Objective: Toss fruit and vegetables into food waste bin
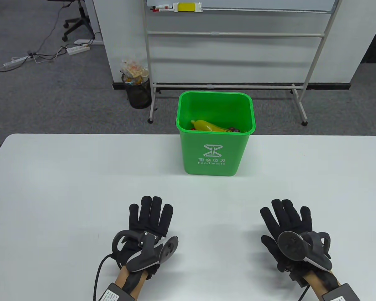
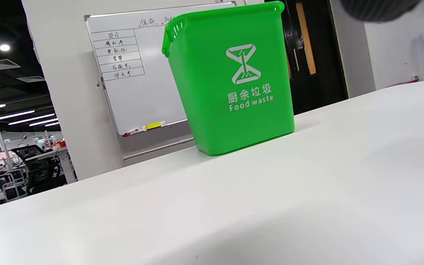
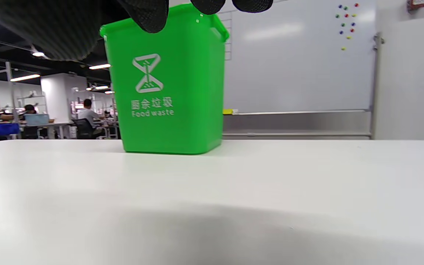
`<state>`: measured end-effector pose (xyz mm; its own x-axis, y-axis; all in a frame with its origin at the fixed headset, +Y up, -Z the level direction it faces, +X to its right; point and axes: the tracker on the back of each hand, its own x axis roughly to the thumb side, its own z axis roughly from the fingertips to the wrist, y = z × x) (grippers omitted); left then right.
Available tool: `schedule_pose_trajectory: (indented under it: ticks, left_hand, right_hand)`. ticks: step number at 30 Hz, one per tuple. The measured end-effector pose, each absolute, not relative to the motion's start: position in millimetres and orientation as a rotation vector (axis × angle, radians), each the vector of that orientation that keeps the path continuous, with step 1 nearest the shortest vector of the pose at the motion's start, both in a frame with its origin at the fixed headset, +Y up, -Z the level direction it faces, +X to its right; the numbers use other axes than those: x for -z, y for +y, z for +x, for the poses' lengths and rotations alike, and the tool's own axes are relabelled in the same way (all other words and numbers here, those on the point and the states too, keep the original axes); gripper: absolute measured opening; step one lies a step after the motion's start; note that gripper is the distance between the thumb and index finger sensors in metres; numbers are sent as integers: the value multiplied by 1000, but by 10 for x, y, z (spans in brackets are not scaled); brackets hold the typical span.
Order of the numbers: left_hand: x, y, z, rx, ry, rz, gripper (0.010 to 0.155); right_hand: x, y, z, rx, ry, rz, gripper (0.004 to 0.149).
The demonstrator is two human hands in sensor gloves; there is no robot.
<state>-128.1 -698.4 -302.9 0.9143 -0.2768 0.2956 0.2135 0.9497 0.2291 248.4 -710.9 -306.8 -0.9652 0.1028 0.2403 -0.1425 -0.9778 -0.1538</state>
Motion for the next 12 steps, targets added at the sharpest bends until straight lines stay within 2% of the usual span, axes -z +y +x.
schedule_pose_trajectory:
  ticks: [12]
  left_hand:
    - [3059,-7111,-1328,243,-312,133,93]
  right_hand:
    - [3113,-7140,2541,-2996,-247,342,80]
